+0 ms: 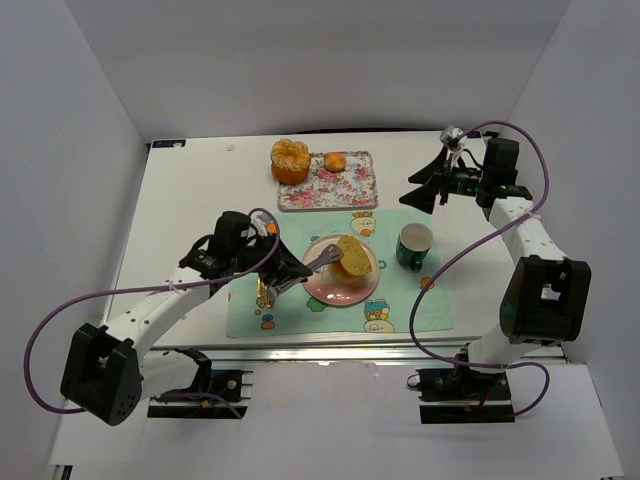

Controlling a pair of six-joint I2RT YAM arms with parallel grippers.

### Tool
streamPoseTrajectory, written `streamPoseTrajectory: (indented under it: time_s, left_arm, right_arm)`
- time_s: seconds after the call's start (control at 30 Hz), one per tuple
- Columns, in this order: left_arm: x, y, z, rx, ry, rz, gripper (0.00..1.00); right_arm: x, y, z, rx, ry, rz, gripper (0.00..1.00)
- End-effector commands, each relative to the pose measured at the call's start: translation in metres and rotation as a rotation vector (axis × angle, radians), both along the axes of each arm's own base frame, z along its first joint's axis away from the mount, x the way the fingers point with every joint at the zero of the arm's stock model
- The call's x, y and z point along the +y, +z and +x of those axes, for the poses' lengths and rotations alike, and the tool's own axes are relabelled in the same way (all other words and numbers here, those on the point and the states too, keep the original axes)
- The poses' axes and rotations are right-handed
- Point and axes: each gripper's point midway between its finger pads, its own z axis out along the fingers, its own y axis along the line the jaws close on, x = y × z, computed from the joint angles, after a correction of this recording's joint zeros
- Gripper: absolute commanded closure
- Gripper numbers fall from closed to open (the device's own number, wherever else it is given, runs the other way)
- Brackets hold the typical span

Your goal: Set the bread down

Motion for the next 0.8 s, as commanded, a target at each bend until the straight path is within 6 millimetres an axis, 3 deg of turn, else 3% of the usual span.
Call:
streamPoseTrajectory:
  time_s: [0.0,0.1,0.17,0.4,0.77]
  left_arm:
    - [-0.001,0.000,-0.001,-0.023,-0.032,0.007,0.94]
    - [0.000,-0.005,-0.001,-0.015,-0.029,0.028,0.88]
    - [0.001,-0.008,0.000,-0.011,-0.027,0.043,0.76]
    - [0.004,-0.009,-0.001,-0.009,-0.023,0.070,0.56]
    - [0.009,0.002,0.001,-0.025,0.006,0.092,0.48]
  right_arm:
    - [-0.001,0.009,0.003,-0.021,0.004,0.003,0.11]
    - [-0.001,0.010,0.004,-0.022,0.004,0.003,0.11]
    - [-0.001,0.009,0.004,-0.022,0.002,0.001,0.11]
    - [-0.001,0.009,0.004,-0.022,0.003,0.002,0.11]
    - [-0.001,0.008,0.004,-0.018,0.004,0.004,0.10]
